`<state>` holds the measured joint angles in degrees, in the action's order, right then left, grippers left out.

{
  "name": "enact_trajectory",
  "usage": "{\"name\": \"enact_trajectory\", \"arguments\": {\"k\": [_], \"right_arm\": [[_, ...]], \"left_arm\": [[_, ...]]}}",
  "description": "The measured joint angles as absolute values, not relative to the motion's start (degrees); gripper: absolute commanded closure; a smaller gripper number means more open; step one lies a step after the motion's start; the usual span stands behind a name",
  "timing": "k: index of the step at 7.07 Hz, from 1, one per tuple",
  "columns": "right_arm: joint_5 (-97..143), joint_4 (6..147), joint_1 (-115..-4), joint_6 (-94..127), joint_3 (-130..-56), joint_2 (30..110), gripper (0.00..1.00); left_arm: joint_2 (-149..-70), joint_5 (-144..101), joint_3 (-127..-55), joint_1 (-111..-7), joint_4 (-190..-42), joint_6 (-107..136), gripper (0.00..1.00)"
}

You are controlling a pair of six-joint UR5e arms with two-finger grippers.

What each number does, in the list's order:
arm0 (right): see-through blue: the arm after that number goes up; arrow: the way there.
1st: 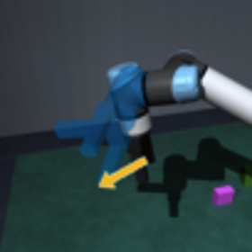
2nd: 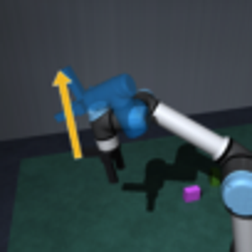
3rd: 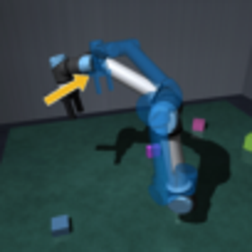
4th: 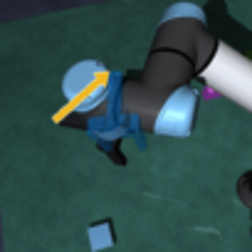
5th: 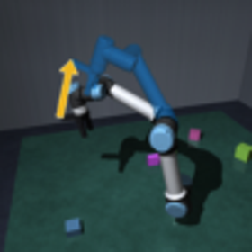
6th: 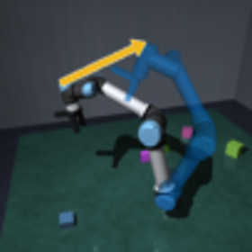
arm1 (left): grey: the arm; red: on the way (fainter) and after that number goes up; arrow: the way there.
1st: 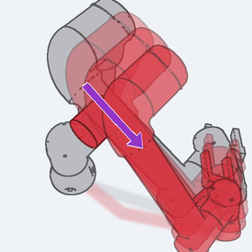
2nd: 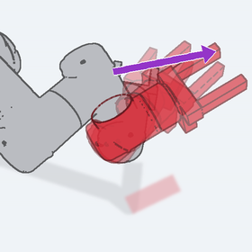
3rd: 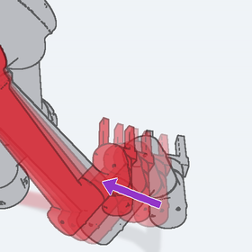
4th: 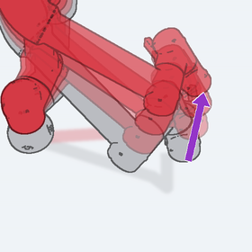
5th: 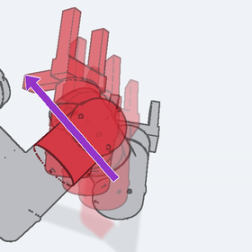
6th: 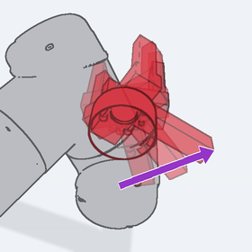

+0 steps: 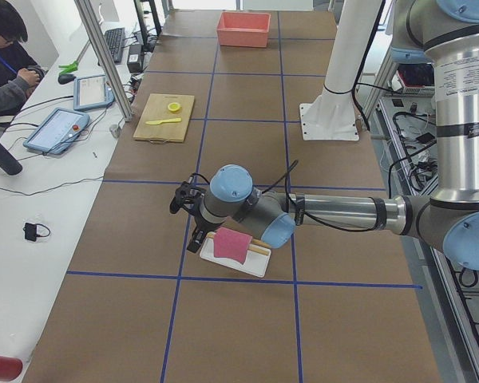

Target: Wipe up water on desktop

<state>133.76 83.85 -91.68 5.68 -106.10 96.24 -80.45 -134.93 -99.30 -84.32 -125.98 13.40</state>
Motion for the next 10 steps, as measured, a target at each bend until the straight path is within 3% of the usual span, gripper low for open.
{"name": "enact_trajectory", "arguments": {"k": [1,3,5,6,7,8,10], "right_arm": [[133.8,83.8,-91.7,5.8,-106.1,96.3,0.0],[133.8,83.8,-91.7,5.8,-106.1,96.7,0.0],[133.7,83.8,-91.7,5.8,-106.0,96.7,0.0],[133.7,83.8,-91.7,5.8,-106.0,96.8,0.0],[133.6,83.8,-91.7,5.8,-105.9,96.8,0.0],[133.6,83.8,-91.7,5.8,-105.8,96.8,0.0],[133.5,83.8,-91.7,5.8,-105.7,96.8,0.0]], "left_arm": [[-79.5,-134.8,-99.3,-80.6,-127.7,18.3,0.02],[-78.9,-134.8,-98.1,-75.9,-130.6,23.1,0.33],[-78.8,-135.0,-95.4,-74.6,-134.1,23.7,0.37],[-78.8,-135.1,-94.7,-74.4,-134.7,23.7,0.44],[-78.8,-135.1,-94.4,-74.2,-135.0,23.8,0.59],[-78.8,-135.1,-94.3,-74.1,-135.0,23.8,0.66],[-78.8,-135.2,-94.2,-74.0,-135.1,23.8,0.66]]}}
